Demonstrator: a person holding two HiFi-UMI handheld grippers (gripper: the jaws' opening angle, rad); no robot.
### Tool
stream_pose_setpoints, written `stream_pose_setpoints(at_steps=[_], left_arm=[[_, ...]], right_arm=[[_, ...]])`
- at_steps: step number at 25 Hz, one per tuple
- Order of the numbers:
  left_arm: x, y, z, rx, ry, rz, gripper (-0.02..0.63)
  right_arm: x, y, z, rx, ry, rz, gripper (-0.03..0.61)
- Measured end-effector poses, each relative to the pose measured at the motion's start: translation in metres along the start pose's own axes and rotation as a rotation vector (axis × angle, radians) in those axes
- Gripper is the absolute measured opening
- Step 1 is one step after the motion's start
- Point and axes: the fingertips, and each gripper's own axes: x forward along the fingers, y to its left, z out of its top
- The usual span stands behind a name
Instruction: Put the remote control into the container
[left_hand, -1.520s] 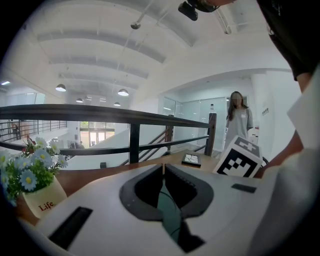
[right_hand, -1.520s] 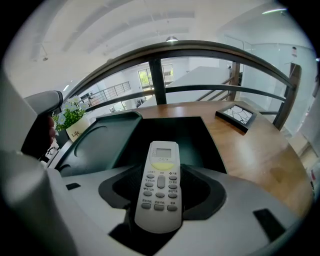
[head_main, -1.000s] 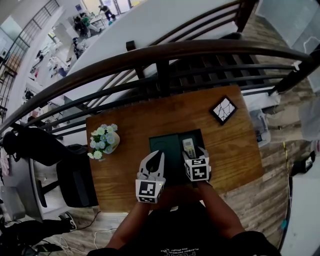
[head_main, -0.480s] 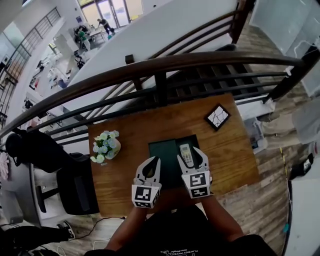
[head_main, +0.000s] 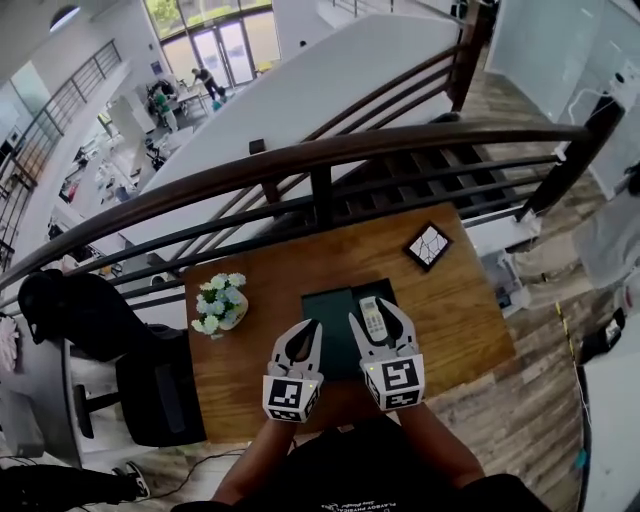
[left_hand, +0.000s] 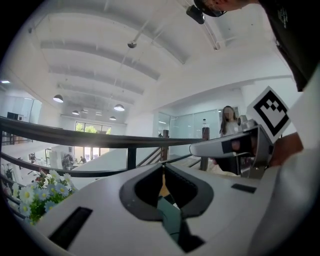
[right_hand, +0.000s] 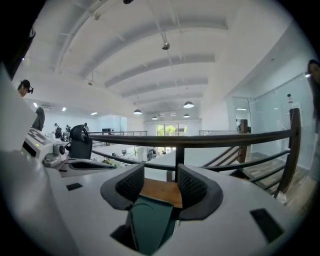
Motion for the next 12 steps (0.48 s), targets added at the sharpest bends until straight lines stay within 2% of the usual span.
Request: stream_pose_setpoints(at_steps=[7, 12], left_arm=[[-0.019, -0.004, 0.021, 0.005, -0.053, -0.002, 0.020], [-0.030, -0.007, 0.035, 0.017, -0.076, -0.006, 0.020]], right_arm=[[-0.030, 0.010, 0.014, -0.113, -0.056, -0.080, 0.093], [-0.045, 0.014, 0.029, -0.085, -0.087, -0.098, 0.044]])
